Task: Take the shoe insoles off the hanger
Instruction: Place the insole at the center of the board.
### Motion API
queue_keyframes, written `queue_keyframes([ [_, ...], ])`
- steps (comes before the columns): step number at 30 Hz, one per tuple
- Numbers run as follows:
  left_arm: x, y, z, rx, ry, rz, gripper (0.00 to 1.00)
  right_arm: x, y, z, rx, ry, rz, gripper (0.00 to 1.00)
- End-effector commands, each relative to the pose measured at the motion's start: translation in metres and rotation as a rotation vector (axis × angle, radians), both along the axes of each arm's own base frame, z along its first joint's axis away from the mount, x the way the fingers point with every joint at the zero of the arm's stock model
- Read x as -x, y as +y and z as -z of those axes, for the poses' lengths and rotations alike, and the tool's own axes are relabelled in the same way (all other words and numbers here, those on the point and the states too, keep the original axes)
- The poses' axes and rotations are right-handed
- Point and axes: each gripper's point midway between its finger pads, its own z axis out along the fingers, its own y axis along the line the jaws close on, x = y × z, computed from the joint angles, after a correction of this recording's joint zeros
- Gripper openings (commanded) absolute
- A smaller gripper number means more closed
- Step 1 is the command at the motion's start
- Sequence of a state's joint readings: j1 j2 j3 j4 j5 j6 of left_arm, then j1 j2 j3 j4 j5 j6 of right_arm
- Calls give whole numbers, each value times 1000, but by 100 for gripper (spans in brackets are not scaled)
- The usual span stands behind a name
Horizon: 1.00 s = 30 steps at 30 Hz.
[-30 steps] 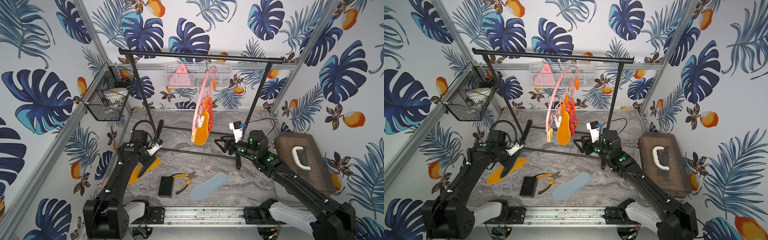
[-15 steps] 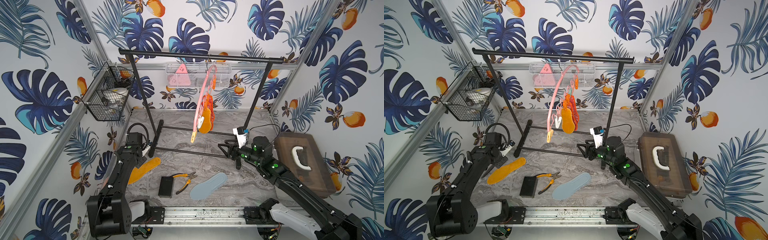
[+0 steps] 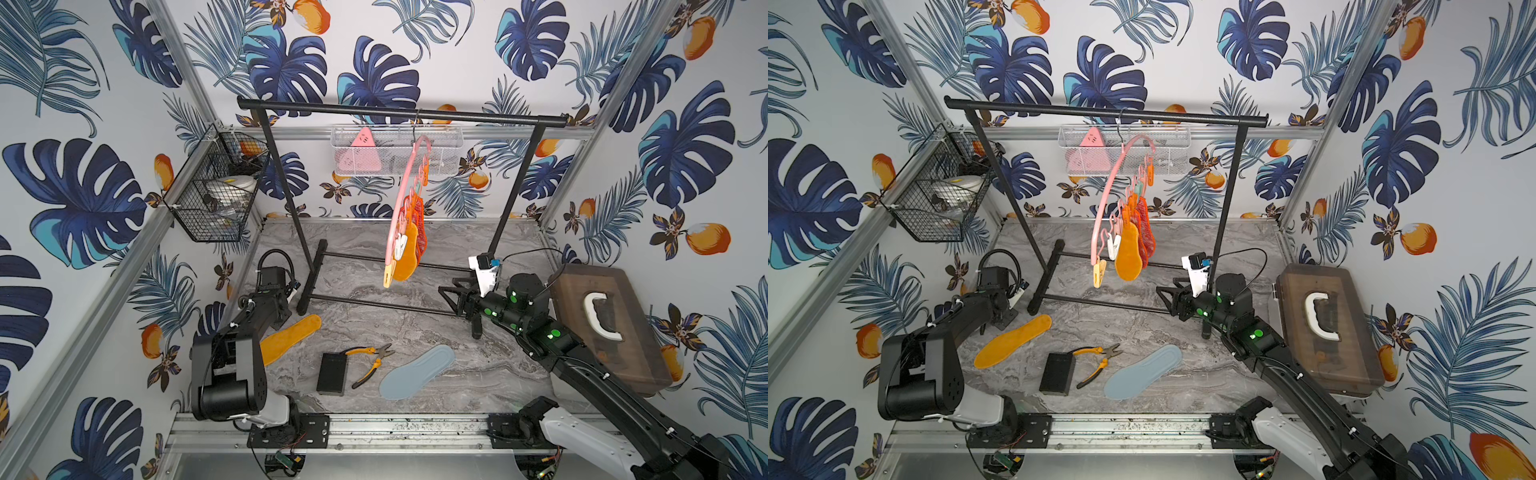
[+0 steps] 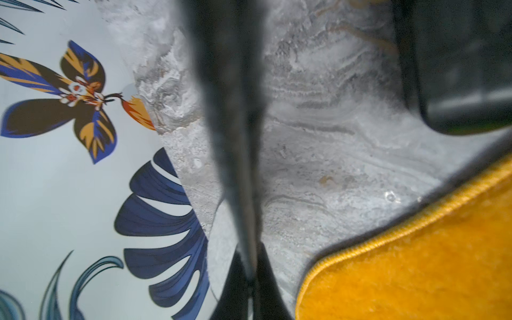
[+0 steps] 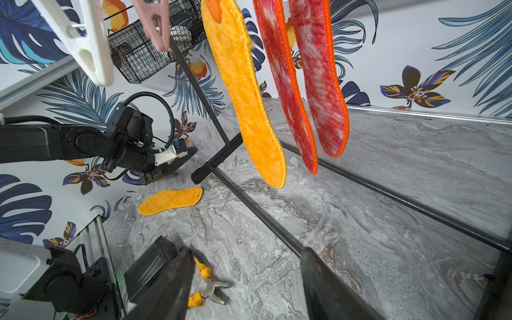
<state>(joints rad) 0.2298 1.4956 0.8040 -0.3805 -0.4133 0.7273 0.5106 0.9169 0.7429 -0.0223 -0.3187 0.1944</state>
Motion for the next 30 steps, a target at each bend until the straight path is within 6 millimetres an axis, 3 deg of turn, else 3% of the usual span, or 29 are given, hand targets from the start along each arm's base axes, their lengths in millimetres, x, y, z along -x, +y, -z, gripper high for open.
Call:
queue_keyframes([
  [1,-2,-9,8,84,-31,-46,0,2,-3,2,7,2,12,65],
  [14,-5,-25,7,204,-56,-104,6,8,-10,8,18,14,32,65],
  [19,-6,-26,5,219,-49,-126,16,8,-12,18,45,29,38,66],
  [26,-10,-25,-3,221,-75,-134,40,7,-10,25,61,43,28,67],
  [30,-8,-25,-7,221,-70,-143,41,7,-10,28,74,54,22,68],
])
